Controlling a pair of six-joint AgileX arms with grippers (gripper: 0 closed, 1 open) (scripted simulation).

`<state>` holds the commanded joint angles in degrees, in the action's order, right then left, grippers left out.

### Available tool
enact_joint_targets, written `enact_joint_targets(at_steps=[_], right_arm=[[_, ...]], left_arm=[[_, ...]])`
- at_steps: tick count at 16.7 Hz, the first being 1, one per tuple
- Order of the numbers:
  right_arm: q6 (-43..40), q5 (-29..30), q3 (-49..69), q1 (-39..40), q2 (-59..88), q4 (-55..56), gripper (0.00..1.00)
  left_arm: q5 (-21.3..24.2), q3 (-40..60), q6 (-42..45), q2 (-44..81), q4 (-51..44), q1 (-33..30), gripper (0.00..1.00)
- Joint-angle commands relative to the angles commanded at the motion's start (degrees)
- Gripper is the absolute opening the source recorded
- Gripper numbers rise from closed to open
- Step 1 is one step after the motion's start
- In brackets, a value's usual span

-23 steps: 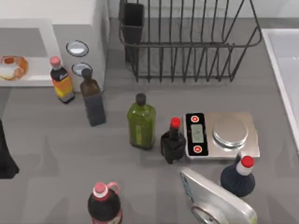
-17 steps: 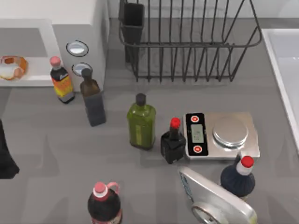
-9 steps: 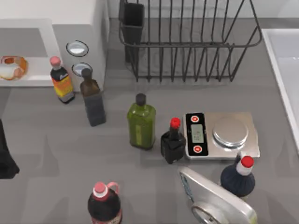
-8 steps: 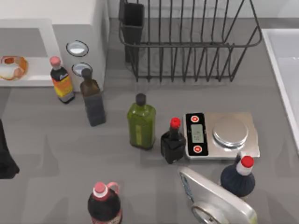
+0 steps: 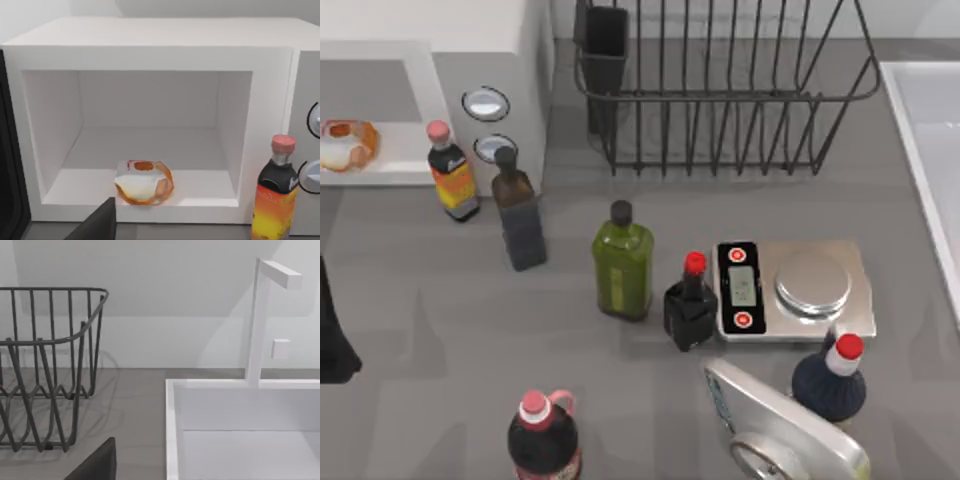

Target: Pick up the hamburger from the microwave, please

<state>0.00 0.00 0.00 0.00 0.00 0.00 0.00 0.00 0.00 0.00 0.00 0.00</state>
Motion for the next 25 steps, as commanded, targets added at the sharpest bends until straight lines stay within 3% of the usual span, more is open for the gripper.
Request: enact_joint_targets(at_steps=[4, 9, 25], right_arm=[[0.0, 0.0, 0.0, 0.0, 0.0, 0.0, 1.00], [0.0, 0.0, 0.0, 0.0, 0.0, 0.0, 1.00], [0.0, 0.0, 0.0, 0.0, 0.0, 0.0, 1.00]], left_arm=[[0.2, 1.2, 0.1, 3.2, 1.6, 0.2, 1.00], [1.1, 6.9, 0.4, 18.9, 9.4, 1.1, 1.00], [7.0, 38.5, 2.7, 107.2, 53.2, 7.2, 1.00]])
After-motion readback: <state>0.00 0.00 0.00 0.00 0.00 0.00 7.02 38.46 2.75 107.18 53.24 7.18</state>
